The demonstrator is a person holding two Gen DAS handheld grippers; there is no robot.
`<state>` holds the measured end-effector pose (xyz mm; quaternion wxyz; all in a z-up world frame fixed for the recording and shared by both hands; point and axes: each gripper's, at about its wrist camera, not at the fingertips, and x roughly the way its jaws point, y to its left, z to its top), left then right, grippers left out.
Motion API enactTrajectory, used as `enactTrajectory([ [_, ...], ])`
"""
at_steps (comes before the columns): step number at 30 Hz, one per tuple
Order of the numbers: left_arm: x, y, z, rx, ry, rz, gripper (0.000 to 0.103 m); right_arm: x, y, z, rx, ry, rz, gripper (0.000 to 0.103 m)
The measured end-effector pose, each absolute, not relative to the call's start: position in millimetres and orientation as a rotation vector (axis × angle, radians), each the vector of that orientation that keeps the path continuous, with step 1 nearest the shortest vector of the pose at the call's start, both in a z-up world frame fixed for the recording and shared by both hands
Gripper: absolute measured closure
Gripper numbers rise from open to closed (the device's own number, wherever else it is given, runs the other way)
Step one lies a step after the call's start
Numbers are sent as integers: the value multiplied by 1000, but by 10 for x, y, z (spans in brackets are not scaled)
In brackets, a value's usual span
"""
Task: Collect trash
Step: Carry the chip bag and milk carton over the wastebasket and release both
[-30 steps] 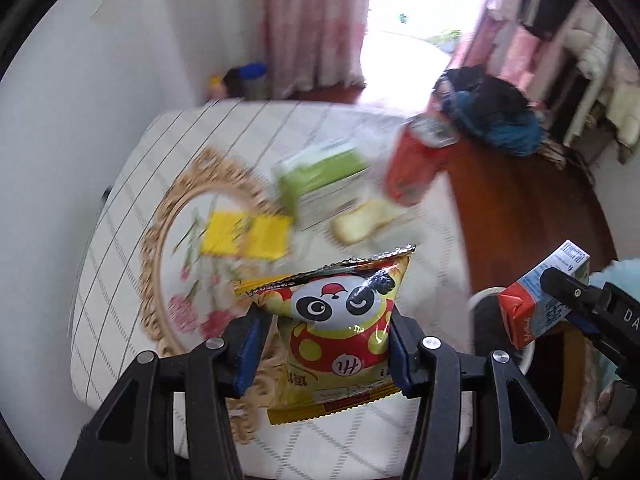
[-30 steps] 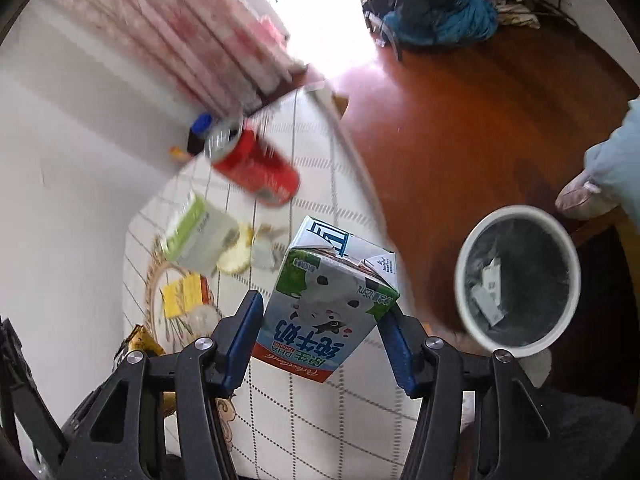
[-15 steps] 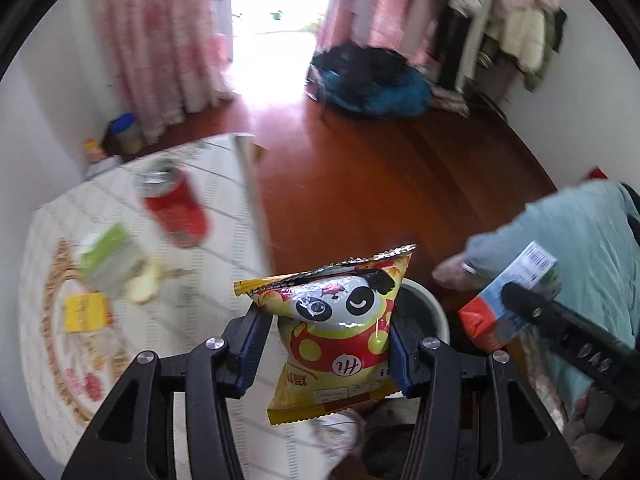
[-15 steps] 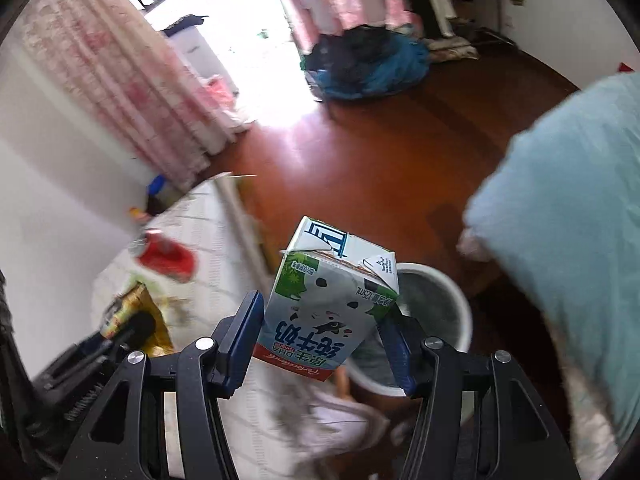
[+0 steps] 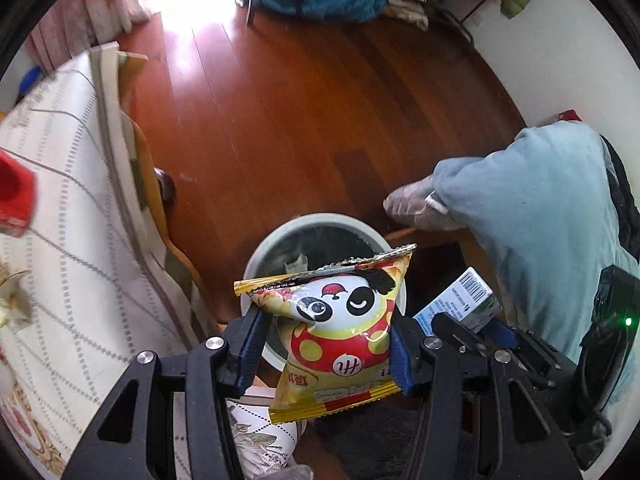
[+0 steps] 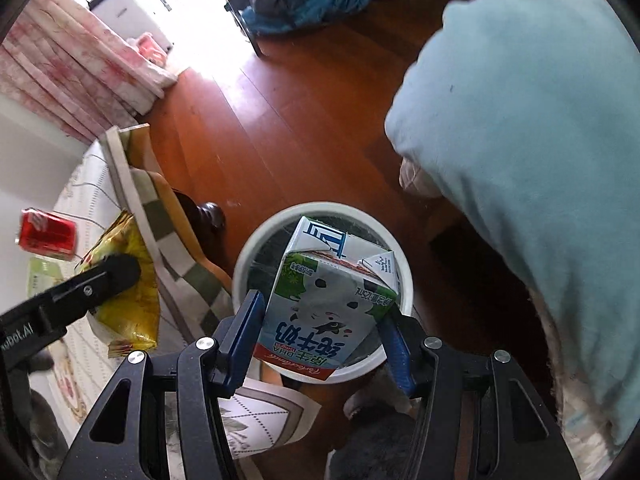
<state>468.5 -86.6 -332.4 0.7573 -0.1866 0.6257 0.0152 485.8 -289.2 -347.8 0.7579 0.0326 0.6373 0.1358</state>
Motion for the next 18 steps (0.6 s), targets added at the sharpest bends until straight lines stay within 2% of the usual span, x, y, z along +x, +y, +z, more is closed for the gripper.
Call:
enactTrajectory([
  [1,4721,-843,-3388,-419,1383,31,52,4887,-2885,-3542,66,1399,294,45],
  [2,4750,-850,-3420,-432,1393,29,45,4884,-2875,-3585,65,1404,292,45],
  [3,4744,-858,-3441,-453,1398,22,30,4911,-2860,-3638,59,1416,297,45],
  [5,4754,-795,-3465,-491,1393,19,8,4951,-2857,-3720,46,1425,290,44],
  [8,4737,-742,-3397,-495,1380,35,7,4963,-2875,-3763,33,1449,277,41],
  [9,4716,-735,-3365,-481,1376,46,7,4972,-2856,-3779,24,1457,270,34],
  [10,4703,-734,-3354,-472,1373,53,7,4963,-2856,-3778,17,1459,260,14],
  [11,4666,-717,-3329,-456,1366,67,7,4971,-2831,-3776,14,1457,260,3],
  [18,4327,-737,-3121,-235,1312,215,7,4779,-2716,-3619,-59,1450,234,3],
])
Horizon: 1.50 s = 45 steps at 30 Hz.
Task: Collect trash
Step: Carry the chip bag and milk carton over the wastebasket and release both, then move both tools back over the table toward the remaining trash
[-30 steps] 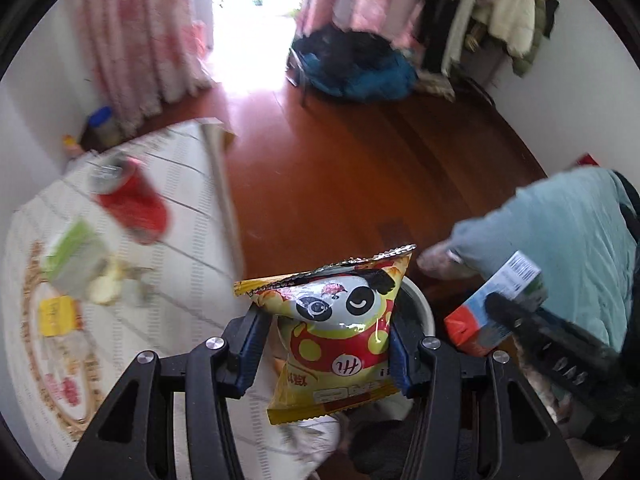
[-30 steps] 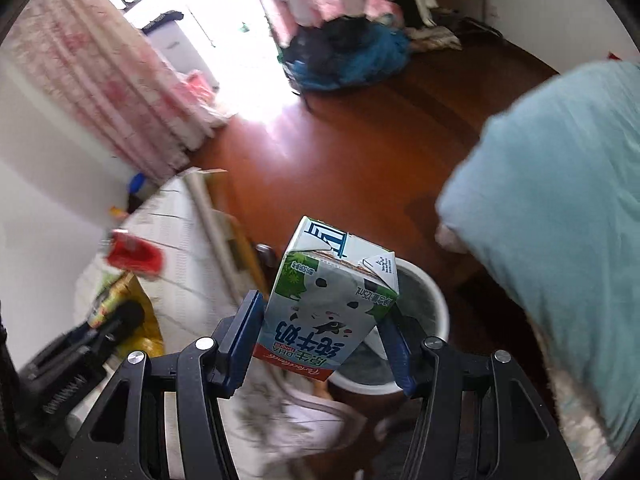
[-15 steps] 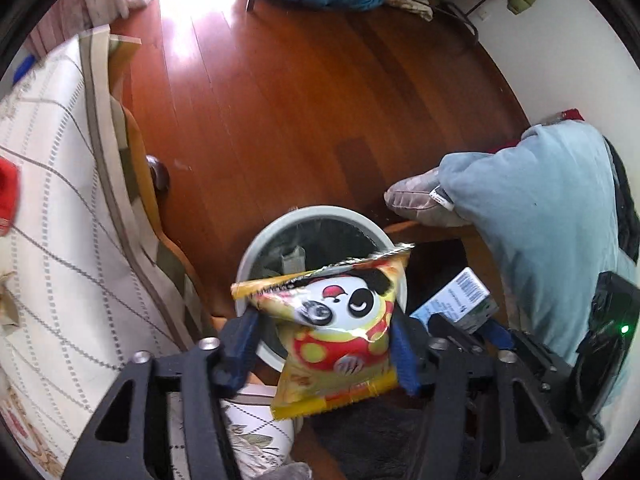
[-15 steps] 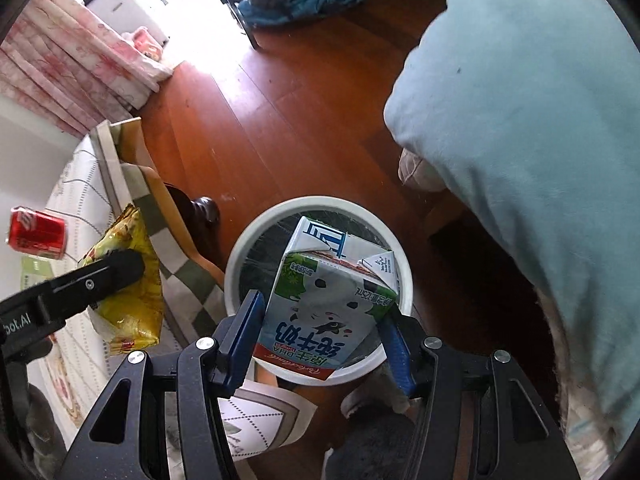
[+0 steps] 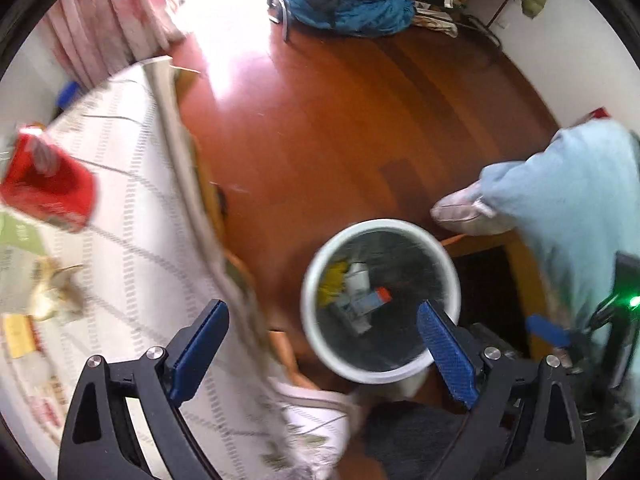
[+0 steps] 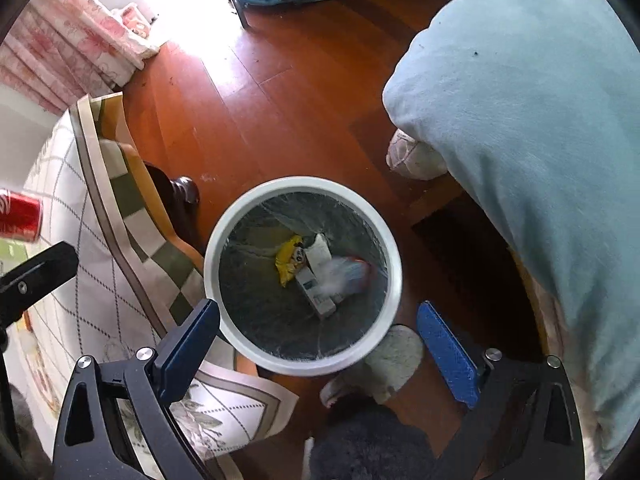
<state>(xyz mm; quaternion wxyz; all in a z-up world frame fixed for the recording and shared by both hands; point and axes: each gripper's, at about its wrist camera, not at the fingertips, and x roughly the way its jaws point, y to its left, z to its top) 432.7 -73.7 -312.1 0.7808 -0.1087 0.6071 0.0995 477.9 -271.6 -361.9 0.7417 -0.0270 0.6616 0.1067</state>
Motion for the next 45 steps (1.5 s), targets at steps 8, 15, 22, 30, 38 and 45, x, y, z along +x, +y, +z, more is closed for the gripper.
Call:
enactTrajectory([
  [8,3854,-804,-2796,-134,1231,271,7,4432,-2818,-3192,-97,1392,186,3],
  [15,3480,-854,-2429,-118,1160,277,7,4052,-2899,-2674,-88,1301,202,3],
  [22,3166,-822,-1997,-128,1078,291,7,3697,-2901,-2142,-46,1222,242,3],
  [30,2772,-231,-1604,-217,988,425,7,3505,-2530,-1641,20,1166,368,3],
  [38,2024,1165,-2111,-425,1056,746,7,3494,-1215,-1960,-30,1236,606,3],
  [45,1497,2095,-2773,-574,1114,959,7,3557,-90,-2707,-33,1327,711,15],
])
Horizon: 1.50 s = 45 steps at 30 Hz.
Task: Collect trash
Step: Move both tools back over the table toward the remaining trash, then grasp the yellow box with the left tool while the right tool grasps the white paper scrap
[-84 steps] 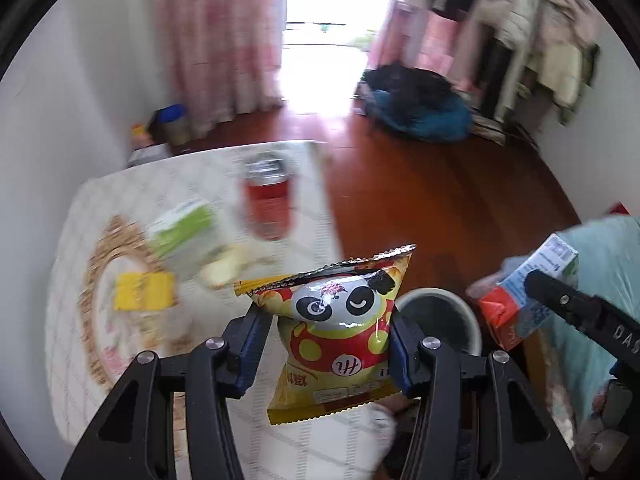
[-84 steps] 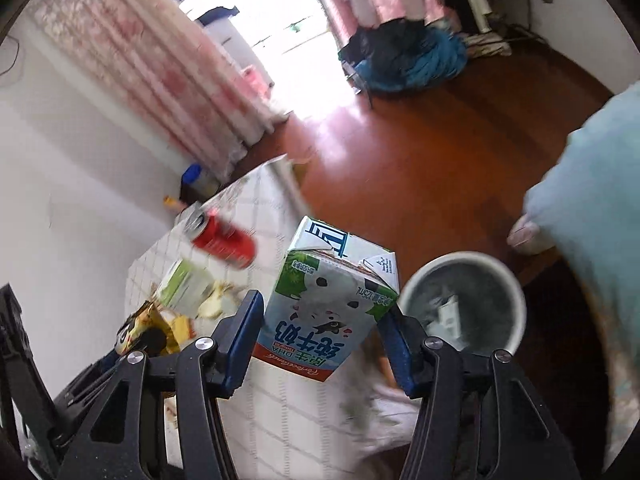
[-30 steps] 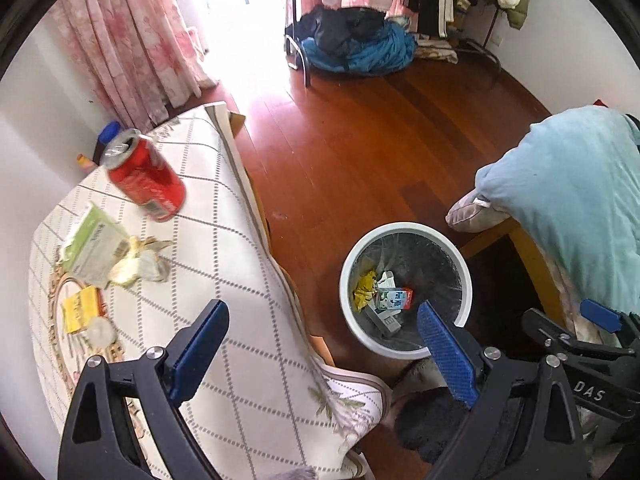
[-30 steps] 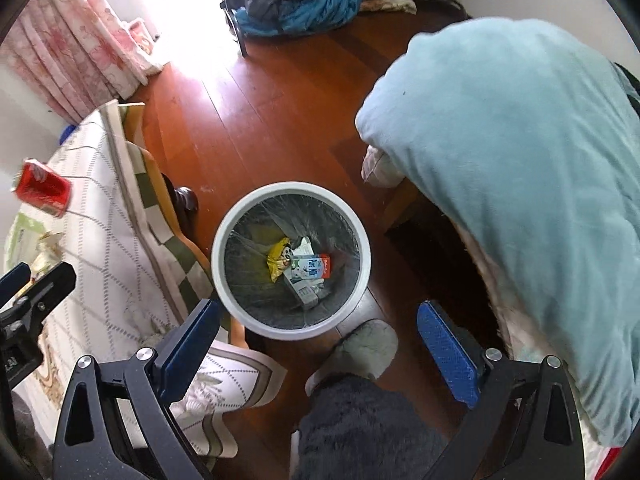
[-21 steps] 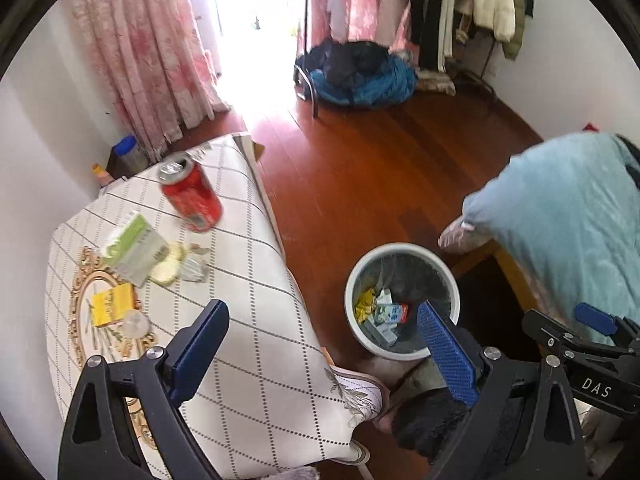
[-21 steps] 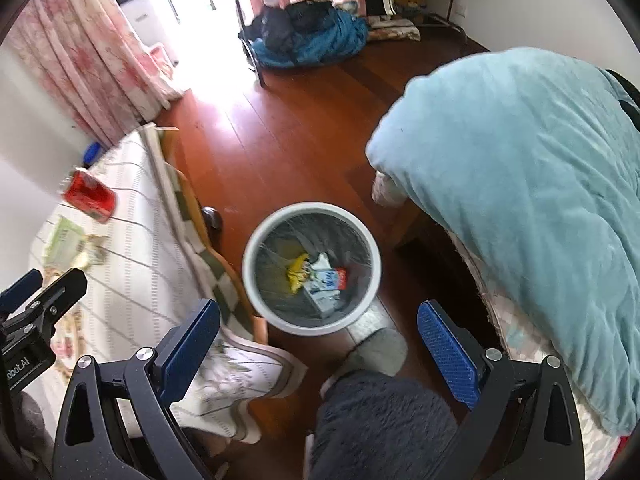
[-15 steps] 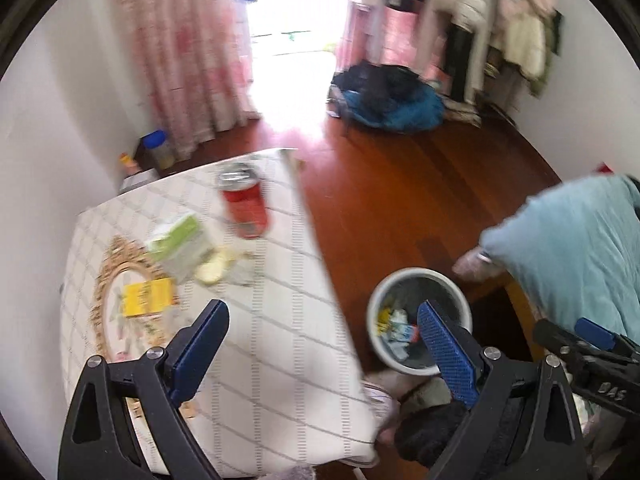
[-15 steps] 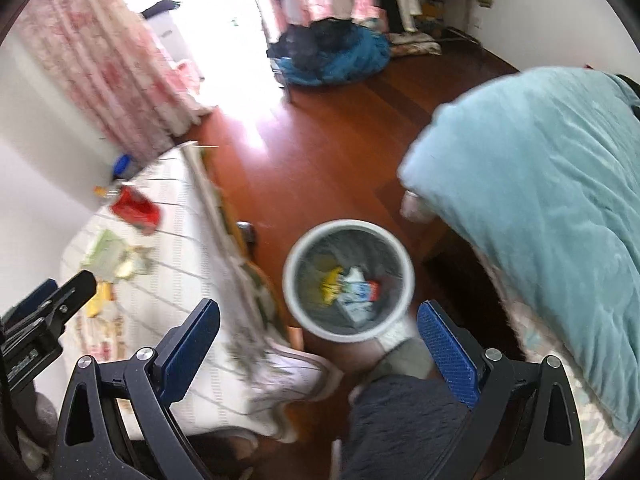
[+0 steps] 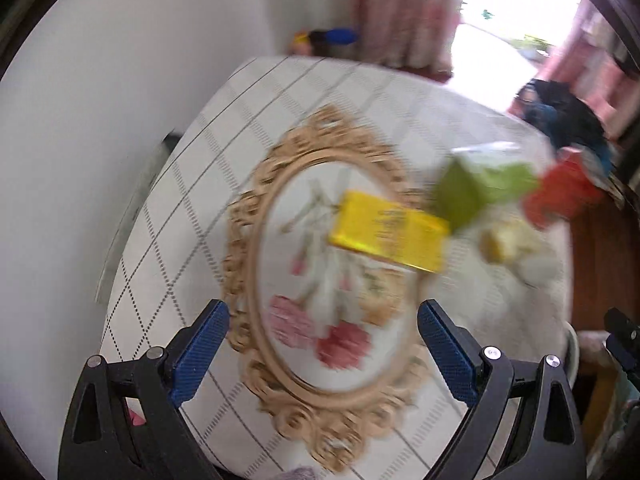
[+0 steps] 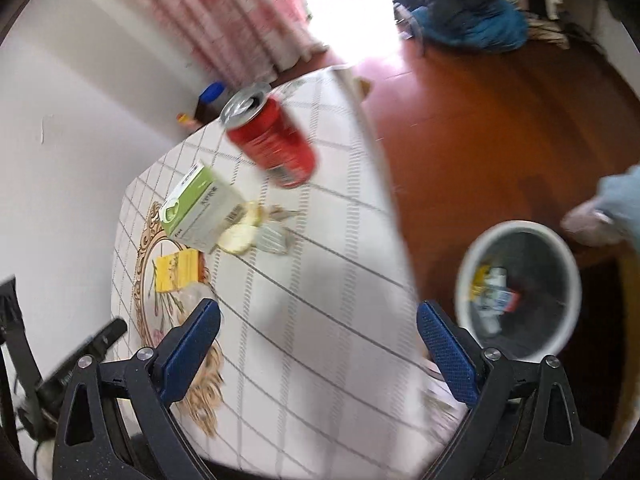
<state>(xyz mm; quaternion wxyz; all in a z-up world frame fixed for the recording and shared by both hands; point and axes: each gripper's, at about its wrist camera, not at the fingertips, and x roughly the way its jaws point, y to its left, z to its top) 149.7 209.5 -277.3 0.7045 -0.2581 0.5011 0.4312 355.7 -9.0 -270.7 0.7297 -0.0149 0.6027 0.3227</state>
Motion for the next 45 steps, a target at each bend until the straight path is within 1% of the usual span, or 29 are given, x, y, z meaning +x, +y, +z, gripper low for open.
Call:
enactTrajectory([
  [1,1475,2167,-2830,-586,1120,968,7,3599,48,-2818,-31,1341,713,18],
  [2,1453,2253,-2907,-601,1124,976,7,3642,173,-2925,-27,1354,712,23],
  [5,1475,2432,-3091,-632,1146,975,7,3752,441,-3154,-24,1377,706,30],
  [7,1525,2506,-3187,-630,1153,953,7,3822,571,-3290,-6,1395,711,38],
  [9,1600,2532,-3235,-603,1161,914,7,3868,677,-3396,20,1411,739,63],
  [10,1652,2530,-3228,-588,1163,891,7,3867,722,-3439,34,1416,759,69],
  [14,1869,2491,-3230,-433,1190,725,7,3839,713,-3426,56,1411,790,70],
  [18,2160,2278,-3247,-31,1278,490,7,3768,537,-3350,1,1428,775,70],
  [21,2311,2107,-3395,238,1394,299,7,3744,478,-3329,-17,1458,761,70],
  [25,2411,2047,-3556,381,1482,157,7,3763,437,-3340,-24,1476,734,70],
  [28,2460,2049,-3571,407,1481,71,9,3795,452,-3385,-12,1496,719,70],
  [29,2468,2044,-3572,402,1485,41,16,3823,385,-3390,-9,1504,713,70],
  [30,2468,2025,-3561,389,1491,-6,32,3831,379,-3399,-7,1507,709,70],
  [31,2454,2005,-3551,364,1507,-55,40,3842,387,-3406,-6,1511,707,70],
  [32,2449,1979,-3539,371,1504,-56,43,3848,390,-3412,-2,1517,701,70],
  [34,2440,1903,-3546,409,1503,-51,45,3840,409,-3399,2,1522,702,70],
  [36,2431,1840,-3518,382,1503,-37,60,3797,403,-3377,-6,1522,702,70],
  [38,2416,1794,-3465,318,1507,19,65,3739,384,-3350,-7,1529,708,70],
  [39,2389,1785,-3430,266,1508,39,65,3698,356,-3329,-8,1533,709,70],
  [42,2225,1708,-3336,136,1484,59,65,3565,263,-3294,-32,1544,715,70],
  [43,2159,1658,-3317,124,1483,61,65,3524,230,-3295,-36,1550,719,70],
  [45,2107,1593,-3296,186,1460,86,63,3450,165,-3310,-43,1560,723,70],
])
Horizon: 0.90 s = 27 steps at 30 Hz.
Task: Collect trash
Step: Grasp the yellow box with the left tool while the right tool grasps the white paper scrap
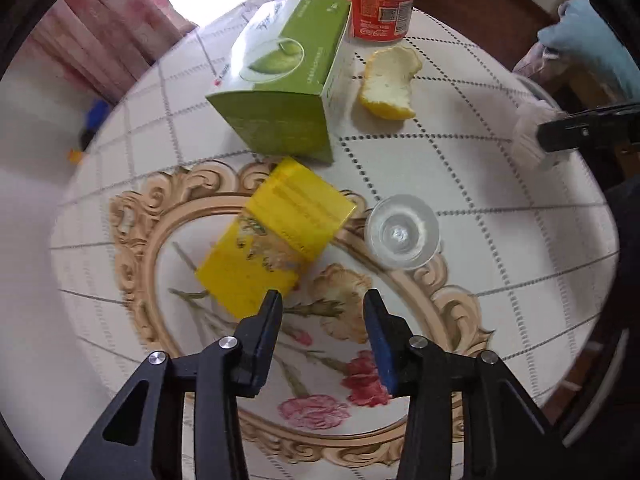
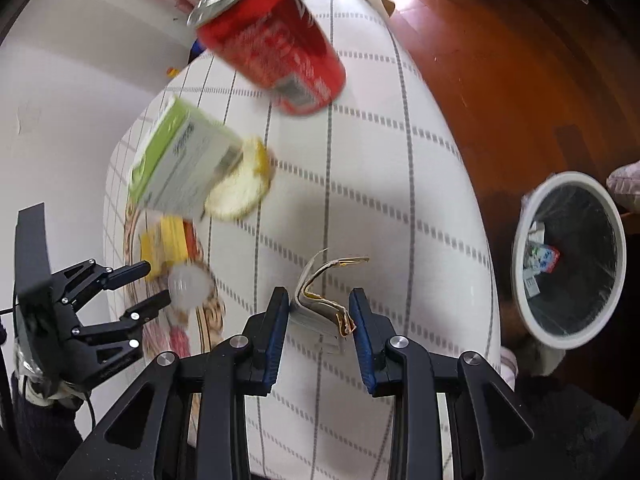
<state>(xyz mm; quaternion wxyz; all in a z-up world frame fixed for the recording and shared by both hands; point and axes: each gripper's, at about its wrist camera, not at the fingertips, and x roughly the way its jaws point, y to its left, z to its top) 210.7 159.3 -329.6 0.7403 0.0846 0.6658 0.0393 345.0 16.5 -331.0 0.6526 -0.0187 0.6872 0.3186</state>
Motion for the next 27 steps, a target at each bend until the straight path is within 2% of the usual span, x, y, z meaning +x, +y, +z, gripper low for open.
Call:
enactTrajectory([
  [5,2309,1628,-3395,309,1481,105,63,3478,144,-3381,-40,1561,699,70],
  [7,2385,1756,-3470,319,1510,75,55,3540,193,-3375,-51,1550,681,70],
  [9,2439,1838,-3514,354,1517,44,41,3606,253,-3374,-60,1548,667,70],
  [10,2483,1843,-3523,363,1517,24,39,3628,271,-3378,-63,1549,662,70],
  [11,2537,1878,-3539,365,1527,2,35,3641,293,-3379,-65,1548,658,70],
  [12,2568,1912,-3552,364,1540,-8,25,3673,311,-3380,-61,1549,654,70],
  [14,2621,2013,-3585,346,1547,-27,18,3721,360,-3379,-53,1554,655,70],
  [17,2672,2135,-3549,273,1555,-50,21,3754,416,-3400,-51,1558,658,70],
  [20,2633,2194,-3521,199,1537,-92,40,3754,432,-3414,-42,1561,661,70],
  [27,2349,2152,-3486,72,1521,34,41,3614,394,-3394,-61,1571,682,70],
])
